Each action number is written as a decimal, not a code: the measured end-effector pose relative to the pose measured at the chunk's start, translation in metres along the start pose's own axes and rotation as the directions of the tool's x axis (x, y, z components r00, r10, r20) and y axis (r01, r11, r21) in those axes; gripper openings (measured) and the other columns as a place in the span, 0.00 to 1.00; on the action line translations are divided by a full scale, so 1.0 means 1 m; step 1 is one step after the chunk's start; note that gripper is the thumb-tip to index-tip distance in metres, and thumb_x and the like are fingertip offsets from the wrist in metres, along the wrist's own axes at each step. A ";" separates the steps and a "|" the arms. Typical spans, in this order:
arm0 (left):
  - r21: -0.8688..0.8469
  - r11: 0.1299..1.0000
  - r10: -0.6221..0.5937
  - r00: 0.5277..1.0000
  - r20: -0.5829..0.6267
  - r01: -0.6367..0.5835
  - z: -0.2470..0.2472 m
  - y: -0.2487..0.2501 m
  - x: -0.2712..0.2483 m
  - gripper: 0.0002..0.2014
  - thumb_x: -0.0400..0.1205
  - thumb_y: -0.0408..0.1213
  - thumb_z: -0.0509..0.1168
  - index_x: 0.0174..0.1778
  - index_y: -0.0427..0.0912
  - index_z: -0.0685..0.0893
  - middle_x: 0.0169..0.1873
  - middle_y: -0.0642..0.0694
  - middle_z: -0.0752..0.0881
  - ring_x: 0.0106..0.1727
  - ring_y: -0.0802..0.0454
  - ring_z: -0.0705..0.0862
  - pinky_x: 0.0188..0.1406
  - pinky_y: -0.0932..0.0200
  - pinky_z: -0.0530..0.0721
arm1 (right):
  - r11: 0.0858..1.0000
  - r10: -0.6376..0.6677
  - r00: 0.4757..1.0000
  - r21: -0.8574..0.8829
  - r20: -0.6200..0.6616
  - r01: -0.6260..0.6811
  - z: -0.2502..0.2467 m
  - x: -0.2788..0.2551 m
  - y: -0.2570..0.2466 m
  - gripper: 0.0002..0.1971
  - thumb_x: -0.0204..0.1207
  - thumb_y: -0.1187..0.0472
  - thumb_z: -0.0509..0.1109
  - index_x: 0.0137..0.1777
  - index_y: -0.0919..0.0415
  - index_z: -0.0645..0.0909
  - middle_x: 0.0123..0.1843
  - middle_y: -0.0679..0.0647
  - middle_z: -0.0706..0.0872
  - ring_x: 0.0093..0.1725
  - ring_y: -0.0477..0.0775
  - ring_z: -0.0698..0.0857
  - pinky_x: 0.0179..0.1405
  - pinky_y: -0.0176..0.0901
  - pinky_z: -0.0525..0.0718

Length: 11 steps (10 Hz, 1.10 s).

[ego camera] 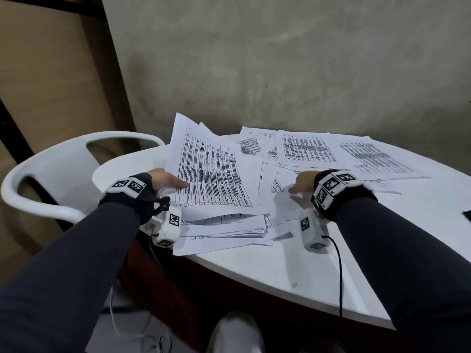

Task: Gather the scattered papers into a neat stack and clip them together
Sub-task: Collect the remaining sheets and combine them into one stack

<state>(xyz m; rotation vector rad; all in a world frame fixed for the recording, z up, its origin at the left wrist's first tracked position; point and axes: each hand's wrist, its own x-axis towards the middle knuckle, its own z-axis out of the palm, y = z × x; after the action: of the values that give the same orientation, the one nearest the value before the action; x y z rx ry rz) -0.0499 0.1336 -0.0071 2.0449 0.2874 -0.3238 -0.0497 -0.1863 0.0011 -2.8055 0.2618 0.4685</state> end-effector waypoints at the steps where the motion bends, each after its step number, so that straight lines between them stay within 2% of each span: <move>1: 0.009 1.000 0.021 1.000 0.001 -0.021 -0.006 -0.007 0.011 0.25 0.71 0.33 0.75 0.64 0.29 0.81 0.65 0.38 0.84 0.66 0.40 0.81 0.75 0.48 0.72 | 0.990 -0.082 0.993 -0.106 0.087 0.091 0.013 -0.008 0.001 0.26 0.78 0.43 0.56 0.60 0.62 0.82 0.36 0.51 0.80 0.44 0.57 0.78 0.46 0.44 0.80; 2: -0.004 1.000 0.018 1.000 -0.011 -0.018 -0.008 -0.005 0.008 0.23 0.75 0.32 0.71 0.65 0.28 0.80 0.63 0.40 0.83 0.66 0.40 0.81 0.74 0.51 0.72 | 0.993 -0.083 0.988 0.090 0.131 0.071 0.005 -0.014 -0.007 0.08 0.80 0.56 0.65 0.53 0.61 0.75 0.52 0.56 0.79 0.51 0.56 0.78 0.51 0.46 0.82; 3: 0.008 0.999 0.037 0.999 -0.017 -0.037 -0.006 -0.004 0.005 0.21 0.76 0.30 0.70 0.65 0.28 0.80 0.63 0.38 0.83 0.65 0.39 0.81 0.71 0.52 0.74 | 0.954 -0.026 1.000 0.299 0.000 0.025 -0.003 -0.006 0.004 0.06 0.80 0.61 0.66 0.53 0.59 0.72 0.50 0.58 0.80 0.47 0.57 0.81 0.37 0.41 0.84; 4: -0.047 0.997 0.065 0.998 0.002 -0.065 -0.005 -0.012 0.013 0.25 0.72 0.25 0.72 0.66 0.27 0.78 0.66 0.33 0.81 0.68 0.36 0.80 0.70 0.51 0.74 | 0.884 0.074 0.997 0.465 -0.013 -0.059 -0.004 -0.003 0.011 0.08 0.78 0.64 0.69 0.39 0.66 0.77 0.25 0.59 0.83 0.23 0.55 0.82 0.23 0.33 0.82; 5: -0.013 1.000 0.013 0.999 0.043 -0.013 -0.009 -0.021 0.017 0.33 0.60 0.41 0.82 0.60 0.32 0.84 0.58 0.41 0.87 0.64 0.45 0.83 0.71 0.56 0.74 | 0.897 0.002 0.994 0.438 0.113 -0.052 0.010 0.002 0.006 0.11 0.69 0.59 0.77 0.37 0.65 0.79 0.33 0.63 0.83 0.34 0.59 0.81 0.41 0.50 0.81; 6: -0.081 0.996 0.036 0.990 0.135 -0.025 -0.008 -0.022 0.011 0.43 0.52 0.54 0.82 0.62 0.38 0.84 0.60 0.44 0.87 0.66 0.47 0.83 0.73 0.54 0.72 | 0.914 0.006 0.989 0.400 0.149 -0.066 0.010 -0.004 -0.007 0.11 0.67 0.61 0.79 0.35 0.60 0.78 0.40 0.62 0.86 0.38 0.59 0.84 0.43 0.47 0.84; 7: -0.104 0.995 0.002 0.995 0.097 0.008 -0.011 -0.029 0.030 0.51 0.45 0.59 0.82 0.66 0.40 0.81 0.65 0.45 0.82 0.62 0.42 0.81 0.72 0.55 0.68 | 0.850 -0.009 0.995 0.524 0.104 -0.048 0.006 -0.009 -0.012 0.10 0.67 0.61 0.80 0.35 0.64 0.81 0.30 0.56 0.89 0.24 0.52 0.87 0.28 0.40 0.83; 8: 0.045 0.999 0.011 0.998 0.062 -0.014 -0.008 -0.024 0.027 0.39 0.51 0.50 0.84 0.57 0.37 0.87 0.61 0.40 0.86 0.59 0.45 0.83 0.65 0.54 0.77 | 0.889 -0.073 0.986 0.457 0.152 -0.005 0.018 0.025 -0.004 0.41 0.39 0.40 0.87 0.51 0.61 0.84 0.48 0.55 0.91 0.43 0.56 0.91 0.47 0.50 0.88; 9: 0.158 0.987 -0.006 0.999 -0.039 0.012 -0.004 -0.020 0.017 0.23 0.71 0.31 0.74 0.62 0.27 0.81 0.53 0.36 0.82 0.51 0.47 0.75 0.39 0.59 0.74 | 0.900 -0.120 0.976 0.434 0.183 0.030 0.030 0.025 0.000 0.39 0.39 0.41 0.87 0.52 0.57 0.82 0.45 0.52 0.86 0.38 0.56 0.85 0.35 0.42 0.84; 10: 0.138 0.990 0.015 0.997 0.071 -0.025 -0.010 -0.023 0.017 0.29 0.53 0.29 0.78 0.51 0.31 0.82 0.57 0.29 0.83 0.56 0.36 0.82 0.53 0.54 0.80 | 0.794 -0.117 0.963 0.605 0.244 -0.057 0.028 -0.011 -0.015 0.42 0.48 0.39 0.85 0.62 0.59 0.81 0.45 0.57 0.89 0.44 0.57 0.82 0.47 0.53 0.87; 11: 0.093 0.993 0.057 0.988 0.147 -0.071 -0.005 -0.020 0.012 0.22 0.51 0.21 0.67 0.42 0.33 0.79 0.43 0.33 0.86 0.46 0.38 0.84 0.50 0.54 0.81 | 0.711 -0.066 0.987 0.701 0.148 -0.058 0.025 -0.014 -0.022 0.27 0.69 0.40 0.73 0.62 0.57 0.82 0.46 0.61 0.90 0.47 0.63 0.84 0.50 0.55 0.84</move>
<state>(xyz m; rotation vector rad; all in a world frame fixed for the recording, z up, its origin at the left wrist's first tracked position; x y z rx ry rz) -0.0448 0.1480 -0.0252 2.1102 0.1185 -0.4509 -0.0649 -0.1564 -0.0115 -1.9964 0.3167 0.4671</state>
